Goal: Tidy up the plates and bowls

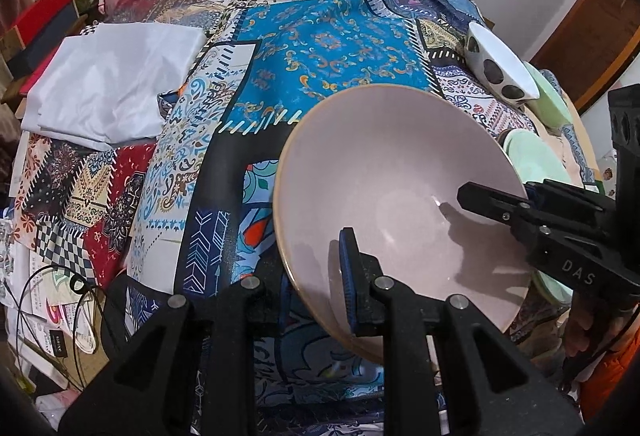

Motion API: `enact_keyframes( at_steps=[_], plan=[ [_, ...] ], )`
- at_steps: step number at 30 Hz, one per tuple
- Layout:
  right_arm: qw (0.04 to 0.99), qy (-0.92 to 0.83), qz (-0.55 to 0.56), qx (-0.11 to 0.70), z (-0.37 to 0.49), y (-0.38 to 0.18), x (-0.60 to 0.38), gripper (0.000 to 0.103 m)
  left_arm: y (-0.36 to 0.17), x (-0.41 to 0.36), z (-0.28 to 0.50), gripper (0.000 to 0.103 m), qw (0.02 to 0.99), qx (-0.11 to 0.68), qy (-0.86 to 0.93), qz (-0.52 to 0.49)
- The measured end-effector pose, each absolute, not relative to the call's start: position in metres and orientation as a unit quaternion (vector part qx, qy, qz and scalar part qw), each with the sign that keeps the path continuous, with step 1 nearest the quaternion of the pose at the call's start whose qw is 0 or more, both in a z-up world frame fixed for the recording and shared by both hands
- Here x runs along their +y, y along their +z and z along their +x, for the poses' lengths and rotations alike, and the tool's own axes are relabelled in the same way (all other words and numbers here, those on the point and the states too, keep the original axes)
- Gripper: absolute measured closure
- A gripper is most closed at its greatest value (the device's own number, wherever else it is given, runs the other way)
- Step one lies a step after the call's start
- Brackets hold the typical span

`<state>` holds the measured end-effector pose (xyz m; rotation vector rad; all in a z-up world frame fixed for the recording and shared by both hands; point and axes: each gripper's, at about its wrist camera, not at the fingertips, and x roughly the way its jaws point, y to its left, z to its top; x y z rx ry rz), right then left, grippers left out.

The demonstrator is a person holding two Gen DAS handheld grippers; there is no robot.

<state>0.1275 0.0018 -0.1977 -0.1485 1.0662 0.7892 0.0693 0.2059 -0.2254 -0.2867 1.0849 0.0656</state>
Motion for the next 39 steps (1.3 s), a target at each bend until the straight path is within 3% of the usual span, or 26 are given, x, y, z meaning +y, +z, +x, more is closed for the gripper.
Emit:
enact_keyframes(
  at_steps=[12, 18, 29, 33, 39],
  plan=[
    [0.795, 0.359, -0.059, 0.485, 0.129, -0.185, -0.008, 0.079, -0.207, 0.206, 0.062, 0.083, 0.858, 0.496, 0.049, -0.126],
    [0.808, 0.364, -0.045, 0.462, 0.124, -0.165, -0.023, 0.078, -0.177, 0.206, 0.057, 0.076, 0.873, 0.469, 0.059, -0.124],
    [0.845, 0.355, -0.031, 0.399, 0.118, -0.115, -0.061, 0.071, -0.113, 0.164, 0.054, 0.044, 0.914, 0.393, 0.049, -0.087],
    [0.858, 0.347, -0.024, 0.378, 0.121, -0.098, -0.082, 0.067, -0.096, 0.141, 0.062, 0.040, 0.922, 0.379, 0.038, -0.072],
    [0.879, 0.324, -0.020, 0.350, 0.130, -0.078, -0.113, 0.060, -0.078, 0.116, 0.084, 0.022, 0.928, 0.367, 0.021, -0.070]
  ],
)
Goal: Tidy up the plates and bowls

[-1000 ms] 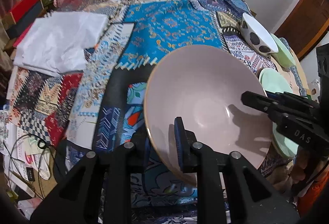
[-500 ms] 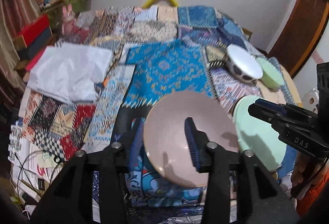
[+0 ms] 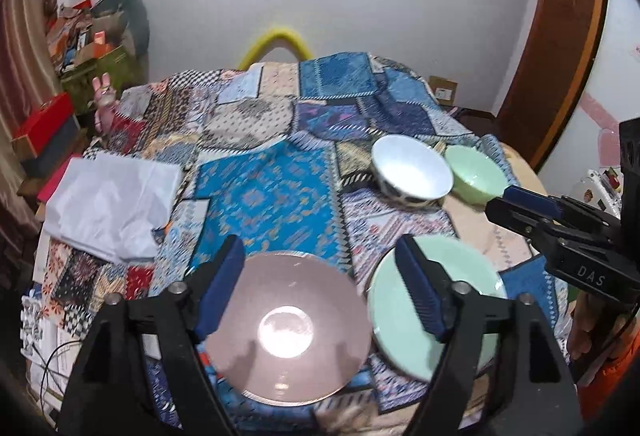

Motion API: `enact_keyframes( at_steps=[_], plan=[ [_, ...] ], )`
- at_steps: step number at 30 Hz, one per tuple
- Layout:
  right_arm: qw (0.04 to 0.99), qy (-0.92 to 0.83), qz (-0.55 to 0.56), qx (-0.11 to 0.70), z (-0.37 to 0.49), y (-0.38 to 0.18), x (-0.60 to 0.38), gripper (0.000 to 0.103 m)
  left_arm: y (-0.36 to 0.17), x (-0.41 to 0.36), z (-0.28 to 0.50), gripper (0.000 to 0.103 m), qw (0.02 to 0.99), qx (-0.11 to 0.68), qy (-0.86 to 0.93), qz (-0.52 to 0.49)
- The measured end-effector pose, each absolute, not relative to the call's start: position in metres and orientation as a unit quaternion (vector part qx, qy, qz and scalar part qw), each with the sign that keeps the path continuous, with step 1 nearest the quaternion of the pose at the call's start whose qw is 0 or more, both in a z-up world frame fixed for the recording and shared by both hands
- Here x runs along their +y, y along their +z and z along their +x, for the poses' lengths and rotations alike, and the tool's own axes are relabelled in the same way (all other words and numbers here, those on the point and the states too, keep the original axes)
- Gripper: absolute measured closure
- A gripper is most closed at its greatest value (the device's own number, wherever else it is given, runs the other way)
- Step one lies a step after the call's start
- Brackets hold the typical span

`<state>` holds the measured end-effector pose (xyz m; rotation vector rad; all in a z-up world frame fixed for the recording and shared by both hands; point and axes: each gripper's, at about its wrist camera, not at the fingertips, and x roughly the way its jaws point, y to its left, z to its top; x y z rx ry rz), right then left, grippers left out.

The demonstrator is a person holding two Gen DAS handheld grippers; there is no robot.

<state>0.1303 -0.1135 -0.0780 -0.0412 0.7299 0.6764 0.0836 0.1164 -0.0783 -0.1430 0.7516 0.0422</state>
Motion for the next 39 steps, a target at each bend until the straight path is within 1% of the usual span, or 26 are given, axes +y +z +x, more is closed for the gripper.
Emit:
enact_keyframes(
  at_steps=[2, 4, 6, 8, 12, 17, 24, 28, 29, 31, 32, 39],
  plan=[
    [0.884, 0.317, -0.020, 0.344, 0.135, -0.073, -0.124, 0.058, -0.074, 0.109, 0.093, 0.021, 0.928, 0.365, 0.016, -0.073],
    [0.889, 0.308, -0.013, 0.337, 0.141, -0.069, -0.136, 0.045, -0.068, 0.100, 0.107, 0.021, 0.928, 0.365, 0.011, -0.071],
    [0.895, 0.300, -0.007, 0.330, 0.145, -0.066, -0.147, 0.042, -0.065, 0.093, 0.121, 0.020, 0.928, 0.366, 0.010, -0.067],
    [0.899, 0.292, -0.004, 0.327, 0.152, -0.064, -0.157, 0.042, -0.065, 0.087, 0.133, 0.018, 0.928, 0.368, 0.008, -0.062],
    [0.901, 0.280, 0.011, 0.331, 0.170, -0.066, -0.176, 0.042, -0.069, 0.073, 0.160, 0.018, 0.925, 0.377, 0.003, -0.048],
    [0.903, 0.260, 0.016, 0.342, 0.195, -0.079, -0.190, 0.042, -0.085, 0.060, 0.196, 0.015, 0.916, 0.399, -0.007, -0.037],
    [0.895, 0.252, 0.017, 0.368, 0.225, -0.110, -0.188, 0.042, -0.115, 0.055, 0.245, 0.015, 0.902, 0.429, -0.016, -0.034],
    [0.879, 0.260, 0.023, 0.398, 0.241, -0.137, -0.179, 0.042, -0.140, 0.057, 0.270, 0.015, 0.894, 0.447, -0.010, -0.033],
    [0.877, 0.260, 0.024, 0.403, 0.244, -0.142, -0.178, 0.043, -0.145, 0.058, 0.275, 0.015, 0.892, 0.451, -0.010, -0.034],
    [0.869, 0.263, 0.028, 0.419, 0.252, -0.154, -0.174, 0.050, -0.156, 0.060, 0.283, 0.015, 0.887, 0.460, -0.009, -0.036],
    [0.865, 0.265, 0.031, 0.424, 0.254, -0.158, -0.173, 0.052, -0.161, 0.061, 0.286, 0.015, 0.886, 0.463, -0.010, -0.036],
    [0.856, 0.269, 0.026, 0.440, 0.260, -0.171, -0.163, 0.053, -0.181, 0.061, 0.306, 0.017, 0.878, 0.478, -0.014, -0.035]
  ],
)
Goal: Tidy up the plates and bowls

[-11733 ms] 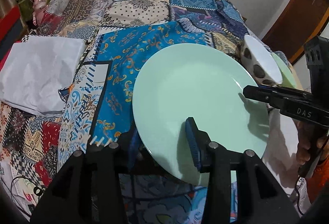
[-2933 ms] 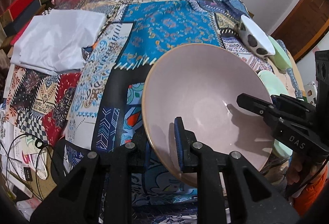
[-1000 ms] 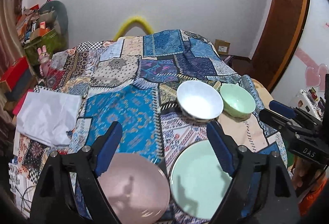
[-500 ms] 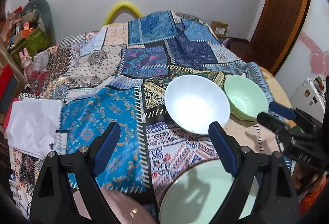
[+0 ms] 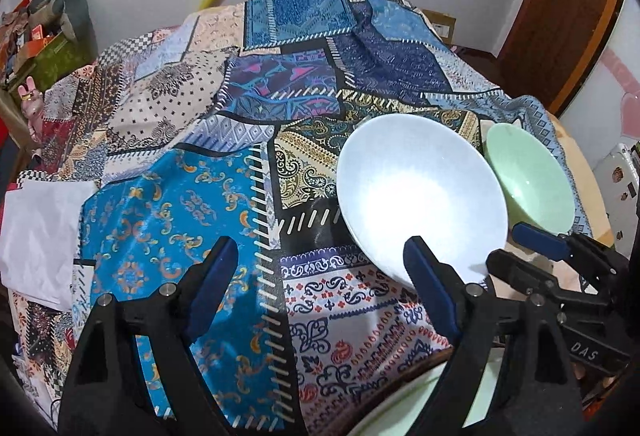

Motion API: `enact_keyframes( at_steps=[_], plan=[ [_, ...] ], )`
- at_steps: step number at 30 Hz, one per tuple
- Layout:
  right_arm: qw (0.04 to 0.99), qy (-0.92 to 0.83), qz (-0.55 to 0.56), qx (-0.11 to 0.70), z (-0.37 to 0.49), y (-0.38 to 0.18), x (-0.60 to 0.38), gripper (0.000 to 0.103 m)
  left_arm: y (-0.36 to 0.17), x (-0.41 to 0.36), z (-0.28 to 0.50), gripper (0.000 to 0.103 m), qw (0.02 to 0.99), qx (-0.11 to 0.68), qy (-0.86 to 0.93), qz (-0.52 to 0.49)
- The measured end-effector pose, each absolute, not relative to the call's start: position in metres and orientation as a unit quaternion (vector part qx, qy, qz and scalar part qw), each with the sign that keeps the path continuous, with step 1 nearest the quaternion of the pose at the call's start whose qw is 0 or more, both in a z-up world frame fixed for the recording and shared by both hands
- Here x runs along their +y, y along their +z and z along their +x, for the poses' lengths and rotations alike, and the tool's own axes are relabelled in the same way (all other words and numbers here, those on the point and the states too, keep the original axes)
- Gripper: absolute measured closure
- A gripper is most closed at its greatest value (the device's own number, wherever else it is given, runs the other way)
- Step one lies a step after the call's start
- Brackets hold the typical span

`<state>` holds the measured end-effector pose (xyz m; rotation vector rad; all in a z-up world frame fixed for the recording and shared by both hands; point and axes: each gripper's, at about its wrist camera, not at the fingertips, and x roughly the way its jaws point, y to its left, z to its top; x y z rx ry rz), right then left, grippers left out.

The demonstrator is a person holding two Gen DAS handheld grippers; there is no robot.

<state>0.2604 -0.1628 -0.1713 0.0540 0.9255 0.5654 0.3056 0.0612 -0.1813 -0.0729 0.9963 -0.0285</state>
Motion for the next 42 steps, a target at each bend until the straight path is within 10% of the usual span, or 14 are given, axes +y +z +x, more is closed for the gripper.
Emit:
enact_keyframes(
  at_steps=[17, 42],
  plan=[
    [0.836, 0.286, 0.037, 0.466, 0.273, -0.184, -0.151, 0.062, -0.222, 0.053, 0.339, 0.062, 0.850, 0.524, -0.043, -0.035],
    [0.832, 0.285, 0.003, 0.475, 0.292, -0.189, -0.125, 0.075, -0.217, 0.056, 0.322, 0.081, 0.849, 0.525, -0.059, -0.011]
  ],
)
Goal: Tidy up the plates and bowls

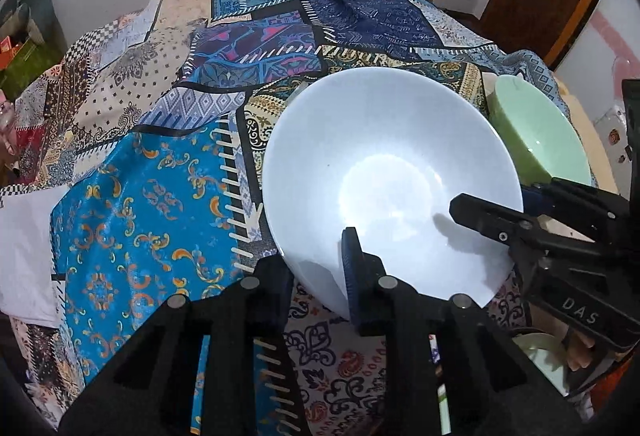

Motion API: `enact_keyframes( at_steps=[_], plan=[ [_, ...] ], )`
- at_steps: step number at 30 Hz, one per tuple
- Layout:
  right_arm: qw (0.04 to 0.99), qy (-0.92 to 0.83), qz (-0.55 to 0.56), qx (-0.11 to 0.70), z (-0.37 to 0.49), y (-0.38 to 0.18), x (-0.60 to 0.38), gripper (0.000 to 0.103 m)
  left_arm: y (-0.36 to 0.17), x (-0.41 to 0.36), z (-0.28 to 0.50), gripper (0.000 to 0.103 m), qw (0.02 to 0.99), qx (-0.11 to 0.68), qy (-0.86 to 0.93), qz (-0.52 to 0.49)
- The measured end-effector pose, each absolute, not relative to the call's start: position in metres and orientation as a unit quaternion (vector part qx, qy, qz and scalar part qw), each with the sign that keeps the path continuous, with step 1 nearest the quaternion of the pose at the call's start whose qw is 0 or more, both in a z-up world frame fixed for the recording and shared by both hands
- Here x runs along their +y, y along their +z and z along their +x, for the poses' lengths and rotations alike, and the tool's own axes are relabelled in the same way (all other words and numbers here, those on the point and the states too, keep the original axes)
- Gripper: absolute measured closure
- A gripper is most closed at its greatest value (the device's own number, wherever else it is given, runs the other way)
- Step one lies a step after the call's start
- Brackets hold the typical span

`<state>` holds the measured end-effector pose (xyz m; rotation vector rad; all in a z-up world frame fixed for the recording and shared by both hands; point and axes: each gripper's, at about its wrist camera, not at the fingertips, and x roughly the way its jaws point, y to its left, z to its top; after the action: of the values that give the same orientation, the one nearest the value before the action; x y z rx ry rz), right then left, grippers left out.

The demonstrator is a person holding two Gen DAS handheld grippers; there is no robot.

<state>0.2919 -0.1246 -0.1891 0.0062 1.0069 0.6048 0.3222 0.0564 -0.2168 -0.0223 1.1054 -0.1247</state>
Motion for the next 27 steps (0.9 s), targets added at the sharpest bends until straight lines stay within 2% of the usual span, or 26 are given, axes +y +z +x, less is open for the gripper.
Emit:
enact_keyframes(
  at_steps=[9, 27],
  plan=[
    [0.843, 0.279, 0.002, 0.460, 0.275, -0.174, -0.134, 0.075, -0.194, 0.049, 0.301, 0.081, 0.856, 0.513, -0.064, -0.020],
    [0.867, 0.277, 0.010, 0.414, 0.206, -0.109, -0.148, 0.075, -0.119, 0.042, 0.208, 0.081, 0.884, 0.462, -0.065, -0.028]
  ],
)
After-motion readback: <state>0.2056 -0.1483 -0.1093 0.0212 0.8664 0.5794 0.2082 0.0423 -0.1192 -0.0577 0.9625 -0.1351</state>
